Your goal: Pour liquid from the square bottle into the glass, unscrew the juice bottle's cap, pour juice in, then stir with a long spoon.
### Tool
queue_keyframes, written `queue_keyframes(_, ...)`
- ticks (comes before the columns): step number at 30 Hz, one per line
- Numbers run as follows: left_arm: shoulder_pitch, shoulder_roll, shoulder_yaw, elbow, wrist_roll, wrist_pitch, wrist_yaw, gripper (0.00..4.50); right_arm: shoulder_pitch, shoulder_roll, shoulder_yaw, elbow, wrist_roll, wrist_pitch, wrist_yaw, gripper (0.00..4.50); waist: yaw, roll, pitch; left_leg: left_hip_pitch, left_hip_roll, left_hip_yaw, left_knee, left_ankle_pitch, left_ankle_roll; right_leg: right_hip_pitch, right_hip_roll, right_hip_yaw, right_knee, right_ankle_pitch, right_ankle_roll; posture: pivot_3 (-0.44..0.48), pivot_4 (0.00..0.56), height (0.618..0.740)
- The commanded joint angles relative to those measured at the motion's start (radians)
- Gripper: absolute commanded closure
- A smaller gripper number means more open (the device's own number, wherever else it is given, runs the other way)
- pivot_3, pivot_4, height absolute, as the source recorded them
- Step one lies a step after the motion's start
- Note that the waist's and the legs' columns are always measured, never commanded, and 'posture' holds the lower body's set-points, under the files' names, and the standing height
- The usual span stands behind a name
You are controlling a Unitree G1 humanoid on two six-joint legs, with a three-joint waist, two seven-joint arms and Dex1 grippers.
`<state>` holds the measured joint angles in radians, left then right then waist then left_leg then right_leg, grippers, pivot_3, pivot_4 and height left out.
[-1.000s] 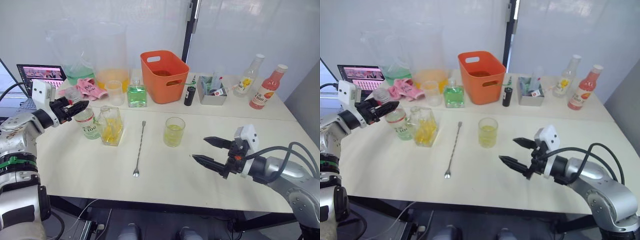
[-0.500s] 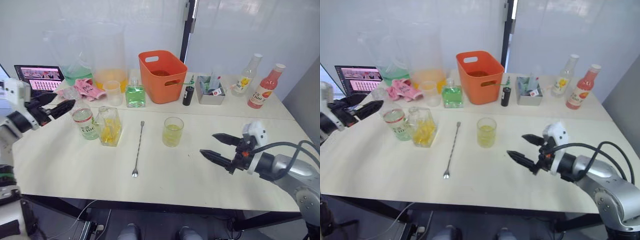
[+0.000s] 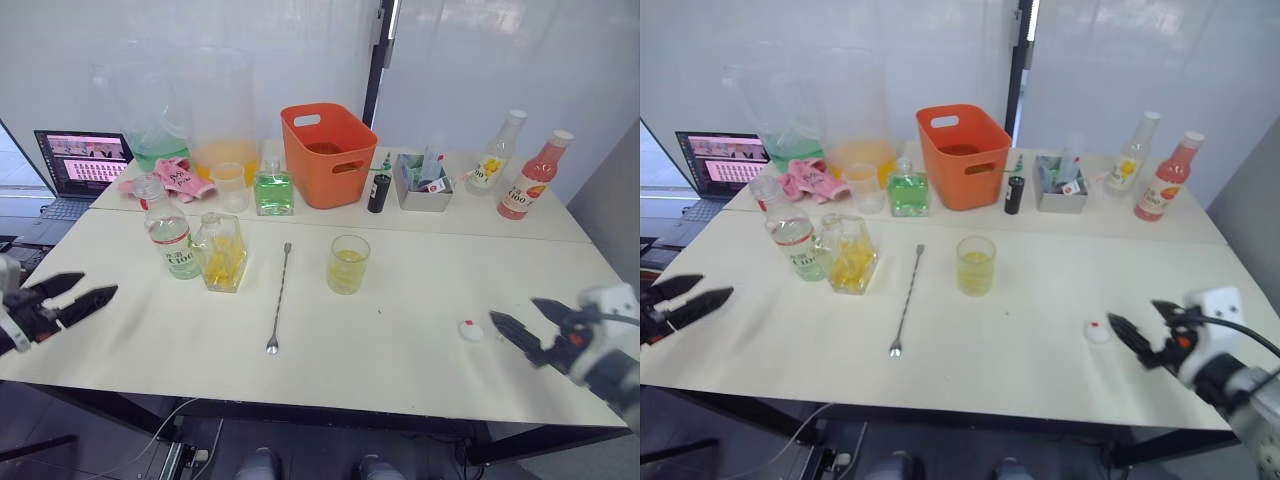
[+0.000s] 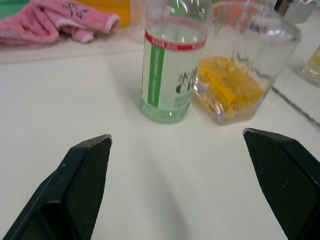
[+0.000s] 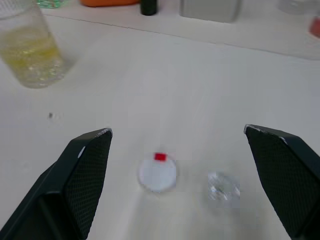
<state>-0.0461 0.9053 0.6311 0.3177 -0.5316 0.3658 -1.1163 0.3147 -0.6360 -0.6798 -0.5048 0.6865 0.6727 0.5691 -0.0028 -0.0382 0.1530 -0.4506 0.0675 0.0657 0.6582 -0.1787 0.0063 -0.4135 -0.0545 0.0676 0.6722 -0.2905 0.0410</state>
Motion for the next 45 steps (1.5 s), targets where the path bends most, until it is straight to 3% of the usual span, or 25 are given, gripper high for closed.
queue_keyframes(1,0.033,-0.015,-0.005,0.002,0.036,-0.102,0.002,0.03,0.062,0.02,-0.079,0.007,-0.007,-0.079,0.045,0.0,-0.004,0.0,0.0,0.004,0.0,0.0,-0.001,0.0,0.0,0.004,0.0,0.0,-0.001,0.0,0.0,0.0,0.15,0.739)
queue_keyframes(7,0.058,-0.047,-0.037,0.01,0.051,-0.163,0.003,0.03,0.108,0.043,-0.073,0.061,-0.059,-0.15,0.052,0.0,-0.012,-0.005,-0.004,0.021,0.001,0.007,-0.014,-0.003,-0.006,0.015,-0.004,0.0,-0.009,-0.002,-0.003,0.0,0.15,0.739)
queue_keyframes(16,0.061,-0.053,-0.027,-0.033,0.032,-0.141,0.028,0.03,0.084,0.056,-0.048,0.013,-0.026,-0.131,0.022,0.0,-0.012,-0.005,-0.004,0.024,0.001,0.007,-0.016,-0.003,-0.006,0.018,-0.005,0.0,-0.009,-0.003,-0.004,0.0,0.15,0.739)
queue_keyframes(20,0.123,-0.136,-0.009,-0.217,-0.019,-0.053,0.145,0.03,0.013,0.023,-0.009,-0.072,0.071,-0.067,0.01,0.0,-0.018,-0.004,-0.004,0.026,0.003,0.008,-0.017,-0.004,-0.006,0.019,-0.005,0.002,-0.01,-0.003,-0.004,0.0,0.15,0.739)
queue_keyframes(28,0.242,-0.399,-0.092,-0.755,-0.11,0.19,0.544,0.03,-0.247,-0.123,0.16,-0.064,0.229,0.049,0.091,0.0,-0.009,-0.005,-0.004,0.027,0.002,0.006,-0.017,-0.003,-0.005,0.023,-0.005,0.001,-0.011,-0.003,-0.003,0.0,0.15,0.739)
queue_keyframes(33,0.201,-0.547,-0.33,-0.982,-0.026,0.341,0.846,0.03,-0.406,-0.221,0.312,0.027,0.211,0.056,0.248,0.0,-0.004,-0.005,-0.004,0.027,-0.002,0.005,-0.017,0.0,0.0,0.026,-0.005,0.002,-0.016,-0.002,0.0,0.0,0.15,0.739)
queue_keyframes(36,0.185,-0.504,-0.446,-1.028,0.073,0.381,0.886,0.03,-0.462,-0.248,0.365,0.057,0.195,0.047,0.304,0.0,-0.006,-0.007,-0.004,0.026,-0.002,0.004,-0.016,0.0,0.0,0.026,-0.003,0.002,-0.016,-0.002,0.001,0.0,0.15,0.739)
queue_keyframes(45,0.044,-0.548,-0.661,-1.02,0.221,0.524,1.051,0.03,-0.521,-0.255,0.405,0.028,0.22,0.081,0.324,0.0,-0.006,-0.006,-0.004,0.025,-0.002,0.003,-0.017,0.0,0.0,0.025,-0.003,0.002,-0.016,-0.002,0.0,0.0,0.15,0.739)
